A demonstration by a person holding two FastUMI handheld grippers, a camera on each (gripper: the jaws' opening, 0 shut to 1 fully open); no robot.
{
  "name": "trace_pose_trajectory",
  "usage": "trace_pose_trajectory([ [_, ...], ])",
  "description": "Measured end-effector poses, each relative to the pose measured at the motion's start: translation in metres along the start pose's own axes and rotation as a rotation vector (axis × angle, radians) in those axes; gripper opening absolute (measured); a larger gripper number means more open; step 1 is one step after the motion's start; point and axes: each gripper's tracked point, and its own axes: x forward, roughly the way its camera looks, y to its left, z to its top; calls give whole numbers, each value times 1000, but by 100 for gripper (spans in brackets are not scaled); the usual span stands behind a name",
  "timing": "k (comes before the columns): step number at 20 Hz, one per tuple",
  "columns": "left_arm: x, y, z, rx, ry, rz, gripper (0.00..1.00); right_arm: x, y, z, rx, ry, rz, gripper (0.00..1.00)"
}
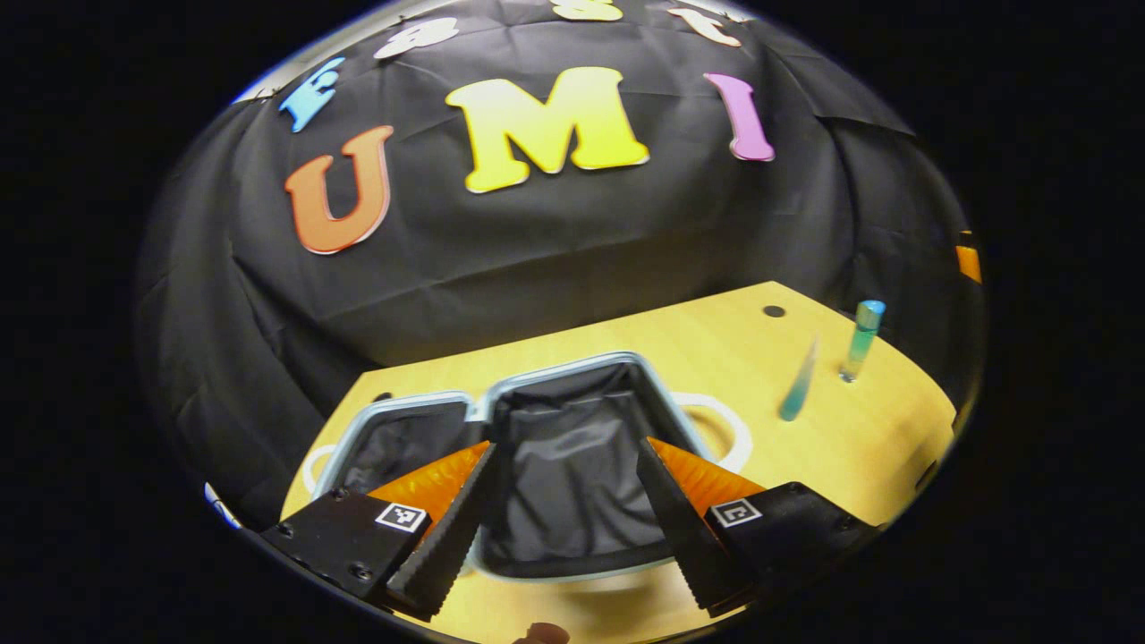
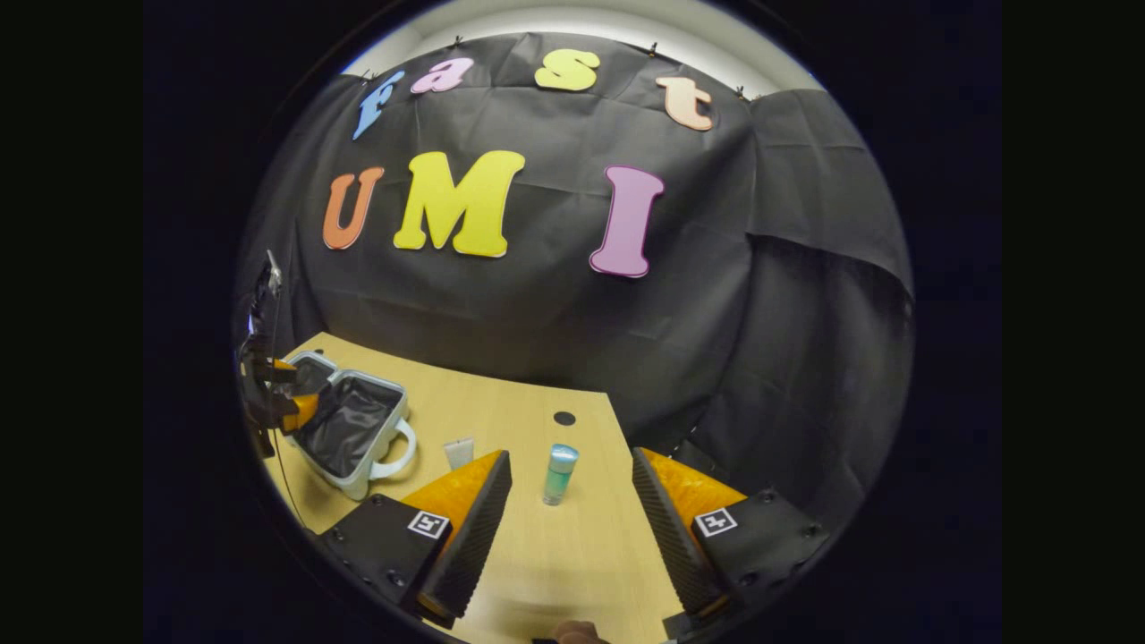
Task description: First open the suitcase, pack the skin care products into it, and then close the suitcase.
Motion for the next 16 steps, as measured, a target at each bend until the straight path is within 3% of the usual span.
trace_pose_trajectory([
  [2, 3, -47, 4, -6, 8, -48, 95, 7, -12, -6, -14, 6, 12, 81],
  [4, 5, -90, 5, -21, 21, -92, 99, 13, -24, -15, -21, 21, 24, 81],
  [5, 6, -112, 4, -33, 31, -118, 95, 16, -29, -19, -23, 29, 31, 81],
  [8, 17, -164, 2, -48, 54, -171, 99, 25, -44, -33, -34, 48, 51, 82],
  [16, 81, -227, -14, -64, 113, -183, 99, 47, -71, -76, -77, 132, 84, 81],
])
